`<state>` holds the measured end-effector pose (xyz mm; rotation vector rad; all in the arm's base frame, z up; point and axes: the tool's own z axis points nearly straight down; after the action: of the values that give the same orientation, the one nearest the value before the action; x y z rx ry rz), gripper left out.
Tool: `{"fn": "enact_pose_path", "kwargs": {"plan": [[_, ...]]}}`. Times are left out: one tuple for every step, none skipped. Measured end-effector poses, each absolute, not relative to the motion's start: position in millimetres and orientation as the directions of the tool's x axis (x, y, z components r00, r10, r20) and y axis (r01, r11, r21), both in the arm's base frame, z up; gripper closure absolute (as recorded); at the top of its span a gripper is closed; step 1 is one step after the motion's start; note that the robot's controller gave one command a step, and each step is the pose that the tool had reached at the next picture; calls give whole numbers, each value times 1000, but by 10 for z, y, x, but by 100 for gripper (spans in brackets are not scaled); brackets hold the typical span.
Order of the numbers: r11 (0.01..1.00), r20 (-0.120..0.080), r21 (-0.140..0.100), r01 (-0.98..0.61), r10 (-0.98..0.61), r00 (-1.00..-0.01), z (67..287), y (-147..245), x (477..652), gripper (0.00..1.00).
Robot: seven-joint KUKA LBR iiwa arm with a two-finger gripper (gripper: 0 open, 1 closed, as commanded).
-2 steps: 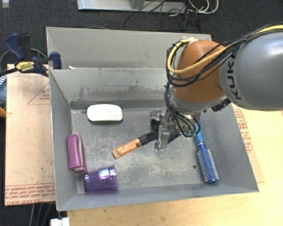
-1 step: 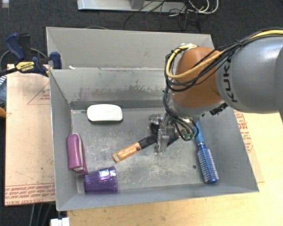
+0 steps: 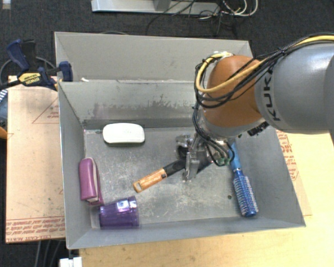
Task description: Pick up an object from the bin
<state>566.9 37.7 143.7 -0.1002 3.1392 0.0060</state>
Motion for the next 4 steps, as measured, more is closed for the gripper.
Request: {"fn": "enact_pose_path", "kwargs": {"plan": [[998,-1,4,-64,-64,-998,1437,376,5669,100],[998,-1,4,-63,-63,-998,1437,375,5670,100],[998,-1,4,-63,-63,-998,1437,375,5670,100],[995,-2,5,-104,-104,-995,1671,276,5738,100]]}}
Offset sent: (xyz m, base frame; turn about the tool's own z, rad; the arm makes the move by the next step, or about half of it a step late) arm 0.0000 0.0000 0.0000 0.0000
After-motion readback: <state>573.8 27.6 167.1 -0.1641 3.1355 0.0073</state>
